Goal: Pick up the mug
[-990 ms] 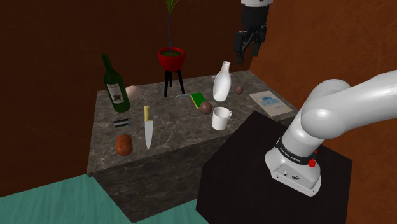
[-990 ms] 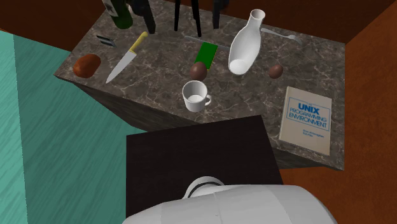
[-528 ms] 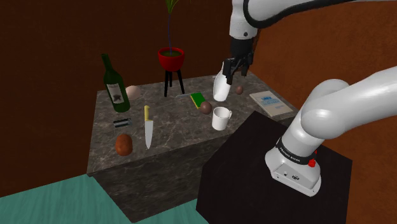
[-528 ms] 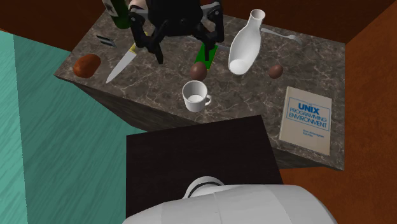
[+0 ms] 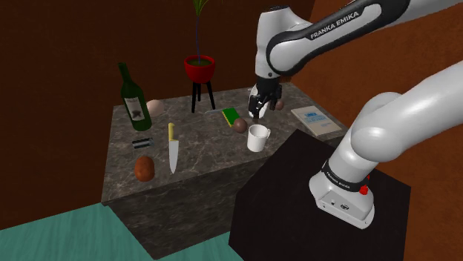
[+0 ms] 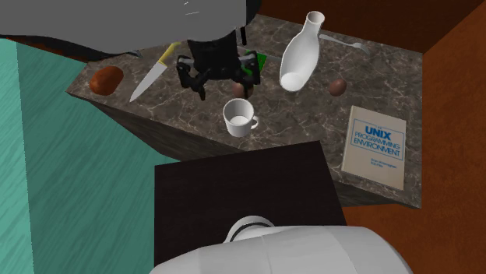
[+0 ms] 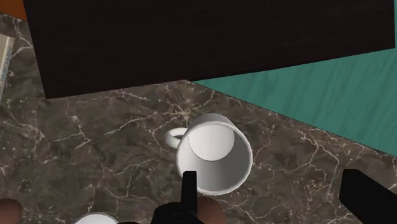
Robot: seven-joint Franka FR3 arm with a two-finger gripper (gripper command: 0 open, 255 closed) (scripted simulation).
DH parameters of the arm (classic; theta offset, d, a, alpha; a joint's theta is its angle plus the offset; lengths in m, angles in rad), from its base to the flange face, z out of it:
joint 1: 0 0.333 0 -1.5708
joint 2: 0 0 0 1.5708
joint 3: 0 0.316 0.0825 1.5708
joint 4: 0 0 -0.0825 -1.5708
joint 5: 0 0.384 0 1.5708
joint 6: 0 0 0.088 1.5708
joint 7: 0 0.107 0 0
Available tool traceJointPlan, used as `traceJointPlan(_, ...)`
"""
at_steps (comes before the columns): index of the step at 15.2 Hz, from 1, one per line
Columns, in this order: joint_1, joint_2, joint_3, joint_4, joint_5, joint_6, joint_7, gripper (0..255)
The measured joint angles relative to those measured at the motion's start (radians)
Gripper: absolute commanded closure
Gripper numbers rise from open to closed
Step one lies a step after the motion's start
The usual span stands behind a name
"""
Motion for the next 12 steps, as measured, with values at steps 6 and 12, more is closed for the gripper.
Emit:
traceJointPlan(6,-0.014,0.253,0.024,-0.032,-0.020,0.292,0.045,0)
traceJointPlan(12,-0.029,0.423,0.035,-0.032,-0.059,0.465,0.085,0)
